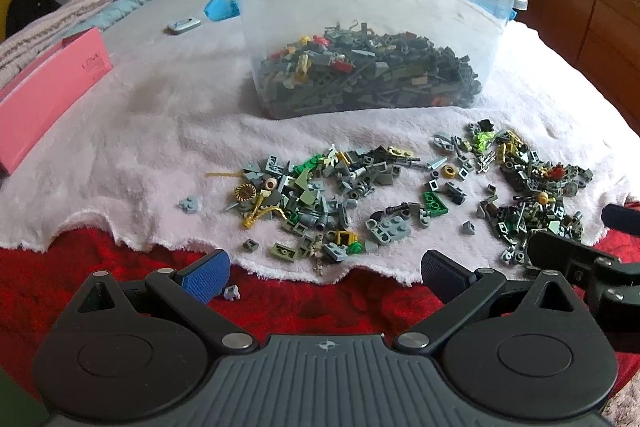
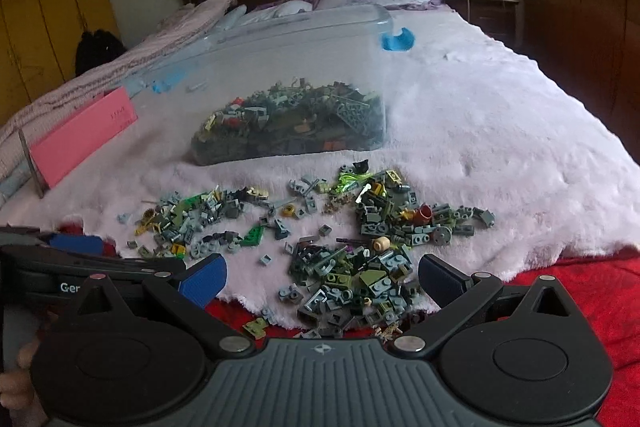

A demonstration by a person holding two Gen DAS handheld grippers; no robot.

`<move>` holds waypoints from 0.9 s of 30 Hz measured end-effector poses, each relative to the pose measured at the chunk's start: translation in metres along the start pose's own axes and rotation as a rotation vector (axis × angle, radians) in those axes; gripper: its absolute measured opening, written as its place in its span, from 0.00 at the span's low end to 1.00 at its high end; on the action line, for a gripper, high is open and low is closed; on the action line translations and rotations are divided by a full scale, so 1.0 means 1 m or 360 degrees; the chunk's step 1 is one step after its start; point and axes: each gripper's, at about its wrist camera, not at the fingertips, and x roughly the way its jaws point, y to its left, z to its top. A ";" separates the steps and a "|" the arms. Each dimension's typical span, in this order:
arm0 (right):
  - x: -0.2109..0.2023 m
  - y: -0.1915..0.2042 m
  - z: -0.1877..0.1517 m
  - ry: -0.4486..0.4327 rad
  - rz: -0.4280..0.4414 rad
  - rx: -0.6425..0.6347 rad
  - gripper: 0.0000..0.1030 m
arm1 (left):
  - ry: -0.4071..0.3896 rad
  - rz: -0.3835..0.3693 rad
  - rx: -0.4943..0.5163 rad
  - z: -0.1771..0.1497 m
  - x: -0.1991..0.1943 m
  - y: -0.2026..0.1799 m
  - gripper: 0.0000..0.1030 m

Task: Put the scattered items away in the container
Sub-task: 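Lower the left gripper toward the scattered Lego pieces and open it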

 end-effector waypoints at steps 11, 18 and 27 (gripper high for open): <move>0.025 0.011 0.016 0.0015 0.0095 -0.0148 0.62 | -0.0026 0.0023 -0.0017 0.002 0.006 0.016 1.00; 0.055 0.032 0.023 0.0112 0.0219 -0.0258 0.29 | -0.0007 0.0060 -0.0024 0.000 0.012 0.027 1.00; 0.083 0.042 0.021 0.0206 0.0214 -0.0295 0.27 | 0.0035 0.0063 -0.0057 -0.003 0.021 0.035 1.00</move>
